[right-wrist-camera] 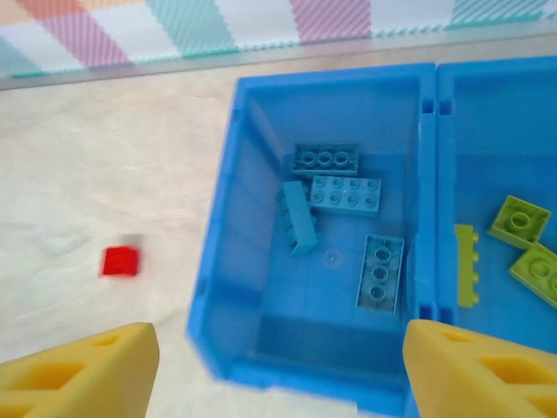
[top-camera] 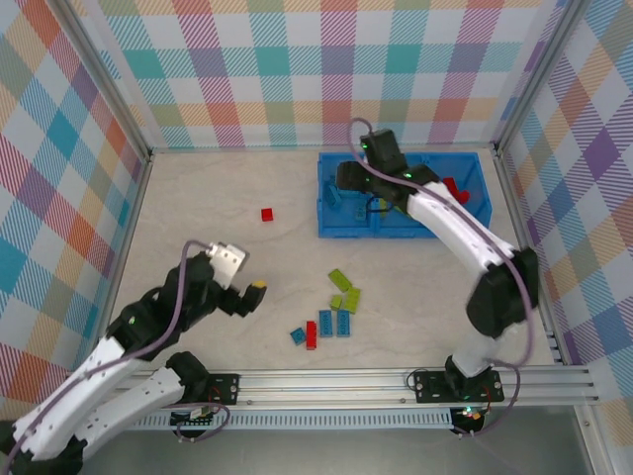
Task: Sort the legos into containers by color
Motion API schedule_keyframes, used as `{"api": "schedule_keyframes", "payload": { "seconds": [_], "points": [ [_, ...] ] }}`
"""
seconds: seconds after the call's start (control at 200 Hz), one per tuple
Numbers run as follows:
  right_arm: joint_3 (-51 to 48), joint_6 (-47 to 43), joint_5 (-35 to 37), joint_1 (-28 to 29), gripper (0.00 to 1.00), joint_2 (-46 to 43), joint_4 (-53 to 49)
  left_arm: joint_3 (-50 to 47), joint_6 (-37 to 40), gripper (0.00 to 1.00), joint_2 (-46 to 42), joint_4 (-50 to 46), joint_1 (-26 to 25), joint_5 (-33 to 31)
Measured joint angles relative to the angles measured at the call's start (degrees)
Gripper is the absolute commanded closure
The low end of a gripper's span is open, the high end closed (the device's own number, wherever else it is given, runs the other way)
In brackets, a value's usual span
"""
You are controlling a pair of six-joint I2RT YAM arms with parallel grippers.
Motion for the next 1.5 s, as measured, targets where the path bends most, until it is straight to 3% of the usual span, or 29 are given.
{"api": "schedule_keyframes", "payload": {
  "seconds": [0.14, 0.25, 0.465, 0.57, 0.725, 1.03, 1.24, 1.385, 1.5],
  "points": [
    [-13.27, -0.79, -4.87, -0.02, 0.05, -15.96, 4.70, 6.75, -9.01, 0.00, 14.08, 1.66, 1.60, -2.03],
    [-22.25, -0.20, -6.05, 0.00, 0.00, -23.85, 6.03, 12.13, -15.78, 0.00, 27.26, 2.78, 7.08, 0.00],
    [-27.41, 1.09, -7.58, 0.11, 0.00, -27.78, 4.17, 24.96, -25.38, 0.01, 52.54, 7.21, 17.57, 4.96],
    [-27.82, 1.25, -9.20, 0.09, 0.00, -29.35, 3.52, 31.76, -27.28, 0.02, 62.42, 7.82, 19.37, 5.62],
    [-27.89, 1.22, -11.82, 0.11, 0.00, -29.73, 3.50, 42.51, -27.78, 0.14, 74.53, 7.17, 20.28, 4.59],
    [-28.11, 1.22, -12.02, 0.11, 0.00, -28.11, 3.43, 48.96, -28.20, 0.26, 84.02, 5.81, 23.65, 4.04],
    [-28.13, 1.25, -12.04, 0.11, 0.00, -26.53, 3.65, 49.07, -28.26, 0.43, 86.58, 4.61, 23.78, 4.79],
    [-28.11, 1.31, -12.07, 0.11, 0.00, -25.55, 3.65, 49.37, -28.22, 0.64, 87.89, 4.46, 23.80, 5.57],
    [-28.11, 1.75, -12.11, 0.11, 0.00, -25.55, 3.65, 49.40, -28.37, 0.70, 87.84, 4.55, 23.80, 6.67]
  ]
}}
